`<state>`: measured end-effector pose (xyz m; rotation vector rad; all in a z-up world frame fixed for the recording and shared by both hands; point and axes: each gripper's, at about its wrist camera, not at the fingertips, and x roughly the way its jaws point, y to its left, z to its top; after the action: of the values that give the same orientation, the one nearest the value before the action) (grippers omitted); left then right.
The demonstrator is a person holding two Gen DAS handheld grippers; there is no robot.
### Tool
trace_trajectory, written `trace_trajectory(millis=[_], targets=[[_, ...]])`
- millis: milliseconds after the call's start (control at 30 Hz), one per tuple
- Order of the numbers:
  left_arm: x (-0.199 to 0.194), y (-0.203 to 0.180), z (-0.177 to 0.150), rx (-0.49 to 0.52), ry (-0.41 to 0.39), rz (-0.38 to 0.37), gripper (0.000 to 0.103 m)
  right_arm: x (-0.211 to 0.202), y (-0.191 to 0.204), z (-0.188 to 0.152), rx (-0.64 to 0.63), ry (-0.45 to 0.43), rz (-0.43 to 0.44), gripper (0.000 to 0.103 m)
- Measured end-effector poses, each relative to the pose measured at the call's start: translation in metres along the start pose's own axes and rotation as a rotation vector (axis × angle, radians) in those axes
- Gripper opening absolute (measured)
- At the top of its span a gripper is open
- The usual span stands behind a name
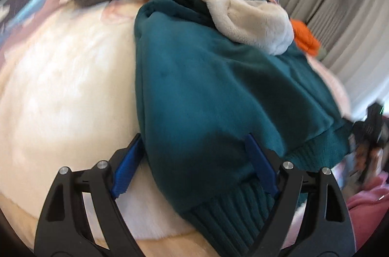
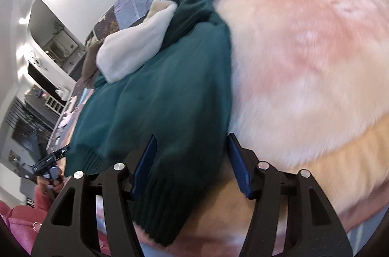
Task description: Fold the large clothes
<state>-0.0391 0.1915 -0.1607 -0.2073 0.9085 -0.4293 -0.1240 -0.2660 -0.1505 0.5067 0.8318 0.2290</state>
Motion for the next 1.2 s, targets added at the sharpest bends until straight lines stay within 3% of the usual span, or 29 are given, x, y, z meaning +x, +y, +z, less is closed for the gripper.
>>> trace_trajectory(millis=[133,300,400,467,500,533,700,733,767,833,900,1067,1200], targets=[[-0.006,0.001,-0.01,-0.005,-0.003,-0.032,0.085,-0.004,0.006,-0.009,-0.001,-0.015,0.032,0.066],[0.008,0.005,-0.002,-0.029,0.013,-0.087,0.091,0.014,0.003,0.005,0.069,-0.028,0.097,0.067],[0.016,-0.001,0.005,-0.024,0.008,-0.054,0.09,0.02,0.008,0.009,0.095,-0.04,0.106,0.065],[0.009,-0.006,0.0,-0.02,-0.014,0.002,0.062,0.013,0.013,0.006,0.075,-0.057,0.105,0.055],[0.005,-0.005,-0.003,-0.019,-0.022,-0.003,0.055,0.007,0.015,0.003,0.053,-0.059,0.11,0.053],[-0.002,-0.001,-0.008,-0.037,-0.031,-0.046,0.041,0.004,0.015,0.001,0.043,-0.052,0.113,0.051],[0.003,0.011,-0.014,-0.112,-0.033,-0.112,0.039,0.019,0.014,-0.002,0.034,0.001,0.067,0.048],[0.004,0.008,-0.012,-0.104,-0.03,-0.098,0.038,0.02,0.016,-0.001,0.033,-0.01,0.057,0.038],[0.002,0.004,-0.01,-0.091,-0.031,-0.089,0.029,0.019,0.018,0.002,0.038,-0.029,0.059,0.029],[-0.004,-0.004,-0.005,-0.067,-0.044,-0.084,0.021,0.009,0.02,0.011,0.074,-0.089,0.119,0.026],[-0.022,-0.014,0.007,-0.036,-0.112,-0.072,0.019,-0.01,0.031,0.024,0.059,-0.162,0.154,0.024],[-0.087,-0.03,0.04,-0.023,-0.328,-0.132,0.017,-0.05,0.054,0.05,0.042,-0.276,0.25,0.023],[-0.123,-0.043,0.04,0.009,-0.4,-0.17,0.017,-0.086,0.062,0.05,0.019,-0.335,0.313,0.023]])
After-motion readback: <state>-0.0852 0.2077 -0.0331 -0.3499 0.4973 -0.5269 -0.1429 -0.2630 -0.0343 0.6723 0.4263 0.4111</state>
